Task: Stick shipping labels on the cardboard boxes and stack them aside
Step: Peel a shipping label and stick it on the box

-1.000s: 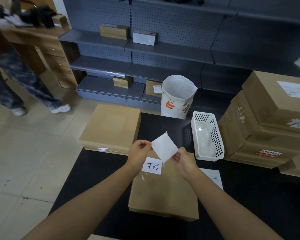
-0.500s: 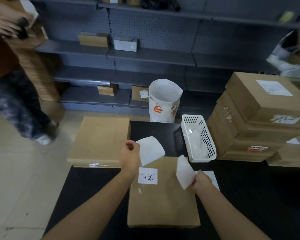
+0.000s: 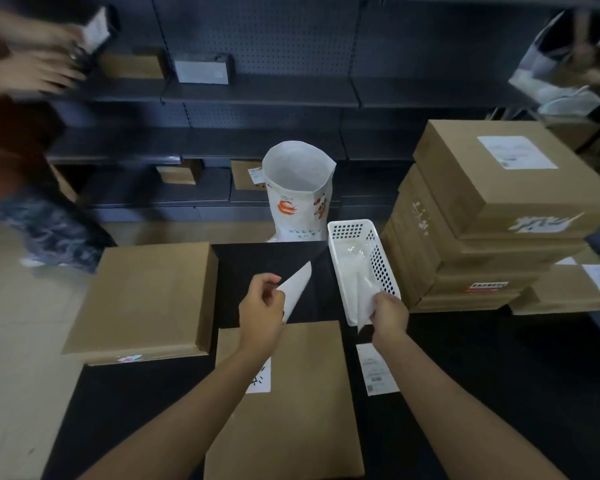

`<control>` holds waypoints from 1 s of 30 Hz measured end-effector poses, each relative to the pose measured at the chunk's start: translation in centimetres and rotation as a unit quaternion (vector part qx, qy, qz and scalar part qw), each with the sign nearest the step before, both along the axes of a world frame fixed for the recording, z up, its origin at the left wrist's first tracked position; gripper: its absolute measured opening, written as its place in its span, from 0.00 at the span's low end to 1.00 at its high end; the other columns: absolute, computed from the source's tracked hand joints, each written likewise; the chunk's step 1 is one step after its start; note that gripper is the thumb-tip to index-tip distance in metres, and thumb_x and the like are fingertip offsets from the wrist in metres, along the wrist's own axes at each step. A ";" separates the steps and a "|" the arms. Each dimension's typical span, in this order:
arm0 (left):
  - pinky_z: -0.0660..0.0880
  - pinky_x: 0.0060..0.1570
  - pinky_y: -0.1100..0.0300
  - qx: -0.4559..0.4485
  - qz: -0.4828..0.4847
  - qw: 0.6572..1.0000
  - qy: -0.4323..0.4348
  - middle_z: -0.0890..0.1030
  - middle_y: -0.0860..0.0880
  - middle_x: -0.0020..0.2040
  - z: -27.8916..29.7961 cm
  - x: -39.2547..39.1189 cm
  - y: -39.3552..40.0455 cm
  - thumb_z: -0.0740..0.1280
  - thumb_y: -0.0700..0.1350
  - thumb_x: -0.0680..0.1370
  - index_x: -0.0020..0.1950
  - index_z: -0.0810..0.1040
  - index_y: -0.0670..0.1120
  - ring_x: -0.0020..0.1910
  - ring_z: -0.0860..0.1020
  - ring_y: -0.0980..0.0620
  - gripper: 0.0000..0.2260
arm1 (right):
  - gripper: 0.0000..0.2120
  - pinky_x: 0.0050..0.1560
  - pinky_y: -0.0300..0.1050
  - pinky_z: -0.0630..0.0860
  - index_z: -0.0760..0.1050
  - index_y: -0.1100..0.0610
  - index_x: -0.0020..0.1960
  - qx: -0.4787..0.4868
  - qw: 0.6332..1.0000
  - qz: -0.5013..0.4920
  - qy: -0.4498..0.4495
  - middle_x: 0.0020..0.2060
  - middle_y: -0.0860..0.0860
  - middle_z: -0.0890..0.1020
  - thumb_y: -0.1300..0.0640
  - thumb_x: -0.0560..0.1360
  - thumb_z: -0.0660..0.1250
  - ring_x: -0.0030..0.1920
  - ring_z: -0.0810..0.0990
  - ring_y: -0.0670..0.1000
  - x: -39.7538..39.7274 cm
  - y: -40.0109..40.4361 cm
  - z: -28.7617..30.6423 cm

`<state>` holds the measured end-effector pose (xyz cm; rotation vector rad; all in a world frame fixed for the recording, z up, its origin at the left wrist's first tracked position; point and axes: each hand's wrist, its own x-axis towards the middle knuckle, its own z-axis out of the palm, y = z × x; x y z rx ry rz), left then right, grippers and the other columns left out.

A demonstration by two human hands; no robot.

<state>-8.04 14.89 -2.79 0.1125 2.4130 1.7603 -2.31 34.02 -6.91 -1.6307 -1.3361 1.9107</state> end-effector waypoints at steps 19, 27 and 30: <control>0.71 0.43 0.70 -0.105 0.018 0.993 -0.043 0.78 0.53 0.49 -3.0 0.3 7.0 0.64 0.38 0.77 0.51 0.78 0.49 0.50 0.77 0.55 0.08 | 0.17 0.55 0.53 0.75 0.77 0.57 0.64 0.500 0.781 0.324 -0.190 0.58 0.58 0.74 0.55 0.77 0.66 0.56 0.74 0.58 -2.8 8.2 -5.6; 0.78 0.45 0.59 -0.114 -0.021 0.993 0.004 0.78 0.57 0.45 -2.7 1.2 7.6 0.65 0.37 0.75 0.50 0.77 0.52 0.45 0.77 0.59 0.10 | 0.09 0.40 0.43 0.76 0.75 0.55 0.49 0.098 0.884 0.458 0.007 0.40 0.52 0.84 0.50 0.80 0.62 0.35 0.80 0.48 -4.0 4.2 -1.2; 0.77 0.42 0.62 -0.107 -0.052 0.991 0.058 0.79 0.56 0.44 -2.0 1.5 6.5 0.65 0.37 0.75 0.50 0.77 0.50 0.44 0.77 0.58 0.09 | 0.21 0.39 0.41 0.77 0.77 0.58 0.43 0.048 0.884 0.465 0.003 0.36 0.52 0.85 0.42 0.80 0.58 0.35 0.81 0.50 -4.5 2.8 0.8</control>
